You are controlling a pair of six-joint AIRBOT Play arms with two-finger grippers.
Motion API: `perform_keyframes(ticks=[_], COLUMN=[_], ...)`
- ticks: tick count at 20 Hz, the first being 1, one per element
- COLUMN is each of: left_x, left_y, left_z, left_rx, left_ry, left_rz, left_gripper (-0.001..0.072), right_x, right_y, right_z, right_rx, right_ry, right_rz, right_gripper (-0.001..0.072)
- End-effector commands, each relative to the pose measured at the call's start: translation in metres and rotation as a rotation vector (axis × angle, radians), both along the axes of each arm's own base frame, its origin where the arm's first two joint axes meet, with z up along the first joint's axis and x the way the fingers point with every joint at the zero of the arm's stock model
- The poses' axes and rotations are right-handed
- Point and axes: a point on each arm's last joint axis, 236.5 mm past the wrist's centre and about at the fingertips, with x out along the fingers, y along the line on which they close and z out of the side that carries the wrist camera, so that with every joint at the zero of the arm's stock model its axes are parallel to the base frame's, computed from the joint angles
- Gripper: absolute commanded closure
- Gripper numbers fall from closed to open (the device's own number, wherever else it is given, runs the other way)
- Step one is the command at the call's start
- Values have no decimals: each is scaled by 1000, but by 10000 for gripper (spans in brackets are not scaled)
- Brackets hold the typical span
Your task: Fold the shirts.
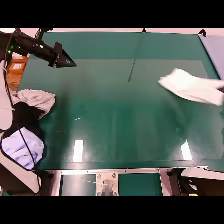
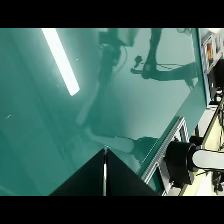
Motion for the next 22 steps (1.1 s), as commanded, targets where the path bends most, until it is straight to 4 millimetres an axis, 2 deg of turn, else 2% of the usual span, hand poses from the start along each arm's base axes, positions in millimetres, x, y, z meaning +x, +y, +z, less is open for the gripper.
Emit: perform_keyframes(ticks=[1,4,6,8,11,12,13,14,16,17,18,19,20,22], left_x=[2,1,-2,-3,-3,-3,-3,-3,-3,-3,0,6,10,9], left_y=[0,0,0,0,0,0,0,0,0,0,0,-1,0,0], left_z=[1,-8,-17,-21,-21,-21,-21,-21,-21,-21,-21,-20,-19,-17], left_rx=[-1,-4,-6,-6,-6,-6,-6,-6,-6,-6,-7,-10,-11,-1], left_ry=[-7,22,55,67,68,67,68,68,69,68,60,45,33,25], left_rz=[8,11,10,11,11,12,12,12,10,11,22,42,58,60], left_gripper=[680,680,680,680,680,680,680,680,680,680,680,681,682,682], right_x=[-119,-203,-241,-264,-273,-272,-272,-272,-272,-275,-276,-274,-270,-249], right_y=[-74,-83,-78,-74,-85,-87,-88,-87,-84,-81,-76,-73,-71,-68], right_z=[-31,-85,-113,-130,-131,-131,-129,-126,-109,-99,-87,-76,-66,-45], right_rx=[18,99,146,155,106,98,96,103,135,162,191,205,193,99], right_ry=[137,276,360,434,456,455,454,454,466,485,496,497,492,468], right_rz=[-279,-436,-479,-483,-499,-500,-500,-490,-474,-468,-469,-481,-488,-453], right_gripper=[699,700,699,699,697,573,283,166,191,342,449,459,560,692])
